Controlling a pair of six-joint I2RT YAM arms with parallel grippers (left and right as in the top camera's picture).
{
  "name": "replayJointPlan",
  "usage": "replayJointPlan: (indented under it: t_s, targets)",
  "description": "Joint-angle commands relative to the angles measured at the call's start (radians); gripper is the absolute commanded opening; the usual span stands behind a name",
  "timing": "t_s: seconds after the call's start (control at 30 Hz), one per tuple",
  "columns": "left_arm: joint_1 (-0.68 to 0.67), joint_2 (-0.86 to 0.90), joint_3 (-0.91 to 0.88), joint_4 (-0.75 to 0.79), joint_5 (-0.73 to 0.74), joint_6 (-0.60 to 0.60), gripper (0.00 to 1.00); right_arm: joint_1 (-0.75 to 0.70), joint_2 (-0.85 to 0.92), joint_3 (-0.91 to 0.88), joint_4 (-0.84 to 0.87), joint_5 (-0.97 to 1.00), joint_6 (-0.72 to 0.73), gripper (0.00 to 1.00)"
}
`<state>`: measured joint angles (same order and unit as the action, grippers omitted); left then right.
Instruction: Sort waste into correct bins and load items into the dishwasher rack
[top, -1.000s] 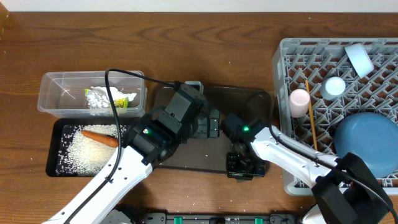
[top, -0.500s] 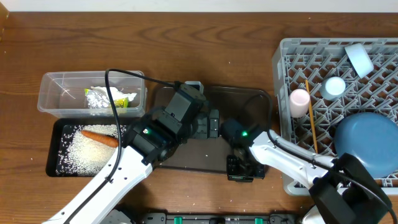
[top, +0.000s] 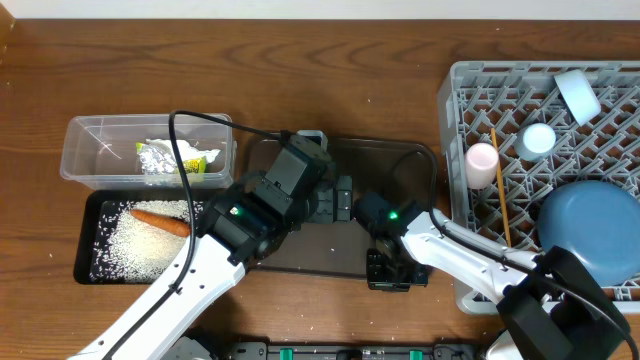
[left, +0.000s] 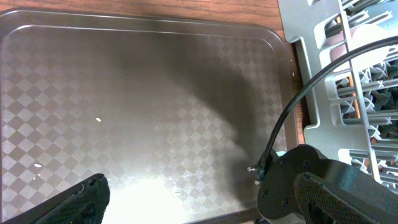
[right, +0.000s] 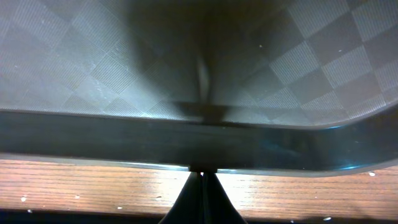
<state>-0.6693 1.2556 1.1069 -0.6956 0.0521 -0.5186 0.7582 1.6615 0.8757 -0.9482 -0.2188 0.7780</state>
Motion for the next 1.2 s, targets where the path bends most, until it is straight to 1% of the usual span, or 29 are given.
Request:
replayJointPlan:
  t_s: [0.0,0.83,1.17]
  targets:
    - [0.002,0.007,0.002,0.0,-0.012,0.013,0.98,0.008,-0.008,-0.006,0.003,0.04,0.01,0.01]
    - [0.002,0.007,0.002,0.0,-0.012,0.013,0.98,0.006,-0.008,-0.006,-0.006,0.193,0.005,0.01]
    - [0.002,0.007,0.002,0.0,-0.012,0.013,0.98,0.006,-0.008,-0.006,-0.009,0.197,-0.002,0.01]
